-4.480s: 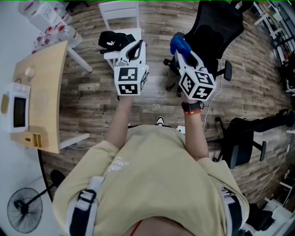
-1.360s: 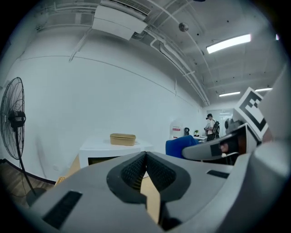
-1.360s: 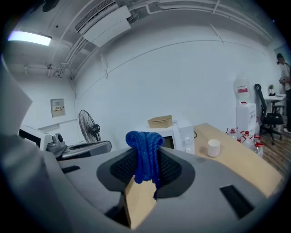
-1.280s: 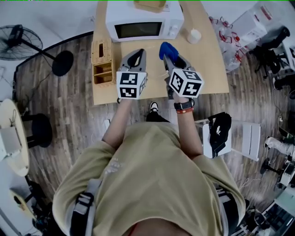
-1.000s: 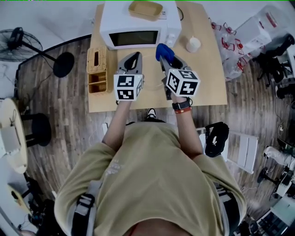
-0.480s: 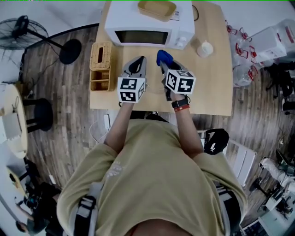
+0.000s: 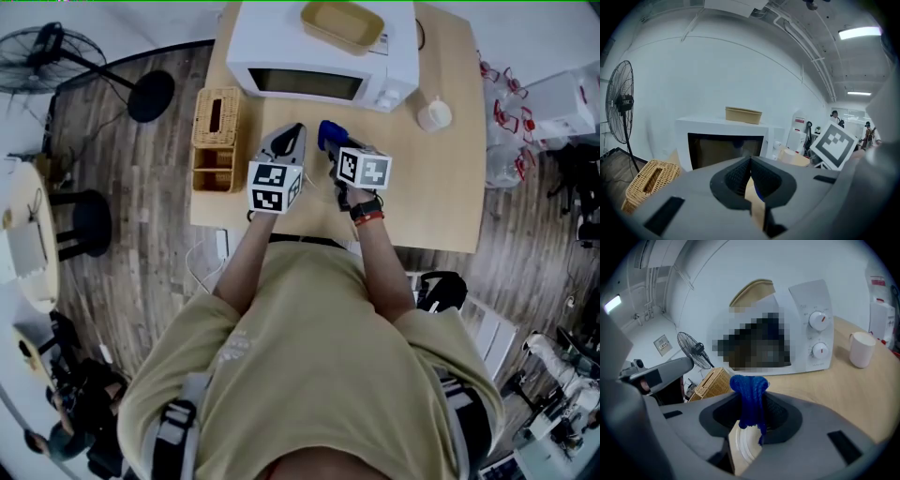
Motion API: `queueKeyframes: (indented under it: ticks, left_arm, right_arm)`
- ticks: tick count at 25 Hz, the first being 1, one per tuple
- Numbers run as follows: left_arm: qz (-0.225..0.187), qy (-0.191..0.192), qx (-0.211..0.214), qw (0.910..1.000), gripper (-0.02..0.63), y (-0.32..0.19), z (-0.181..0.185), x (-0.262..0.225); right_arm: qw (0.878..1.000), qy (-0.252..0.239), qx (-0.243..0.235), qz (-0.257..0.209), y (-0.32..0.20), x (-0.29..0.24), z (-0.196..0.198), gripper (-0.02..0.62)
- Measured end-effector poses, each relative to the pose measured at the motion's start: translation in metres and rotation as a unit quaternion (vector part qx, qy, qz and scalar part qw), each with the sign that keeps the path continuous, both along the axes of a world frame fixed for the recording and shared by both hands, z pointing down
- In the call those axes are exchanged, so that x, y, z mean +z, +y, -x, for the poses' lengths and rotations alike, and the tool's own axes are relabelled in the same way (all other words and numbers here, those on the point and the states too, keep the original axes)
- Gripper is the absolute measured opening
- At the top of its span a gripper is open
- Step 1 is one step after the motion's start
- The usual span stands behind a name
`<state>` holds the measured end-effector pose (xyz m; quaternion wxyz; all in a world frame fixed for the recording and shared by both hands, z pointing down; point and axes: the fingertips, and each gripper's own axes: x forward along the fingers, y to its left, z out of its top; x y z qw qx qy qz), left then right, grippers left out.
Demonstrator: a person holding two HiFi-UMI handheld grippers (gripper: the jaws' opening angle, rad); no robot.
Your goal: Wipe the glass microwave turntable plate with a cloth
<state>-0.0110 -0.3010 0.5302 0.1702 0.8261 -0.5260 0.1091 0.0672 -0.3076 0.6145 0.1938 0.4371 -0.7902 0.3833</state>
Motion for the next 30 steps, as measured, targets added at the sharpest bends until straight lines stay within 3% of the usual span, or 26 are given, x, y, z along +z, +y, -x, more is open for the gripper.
queueKeyframes:
  ticks: [5, 8, 16, 25, 30]
  left_arm:
    - [0.004, 0.007, -0.008, 0.9999, 0.019, -0.01, 0.014, 0.005]
    - [0.006, -0.008, -0.01, 0.9999, 0.02, -0.015, 0.019, 0.011]
    - [0.011, -0.011, 0.028, 0.9995, 0.02, -0.02, 0.006, 0.02]
    - [0.02, -0.011, 0.055, 0.9982, 0.02, -0.027, -0.004, 0.027]
    - [0.02, -0.003, 0.058, 0.9981, 0.02, -0.033, -0.008, 0.027]
  right_arm:
    - [1.0, 0.001, -0.002, 0.03, -0.008, 0.027, 0.01, 0.137]
    - [0.999, -0.01, 0.0, 0.053, -0.013, 0.043, 0.016, 0.137]
    - [0.994, -0.047, 0.002, 0.096, -0.029, 0.077, 0.032, 0.137]
    - [0.989, -0.079, 0.024, 0.126, -0.047, 0.106, 0.034, 0.134]
    - [0.99, -0.068, 0.014, 0.125, -0.047, 0.115, 0.026, 0.133]
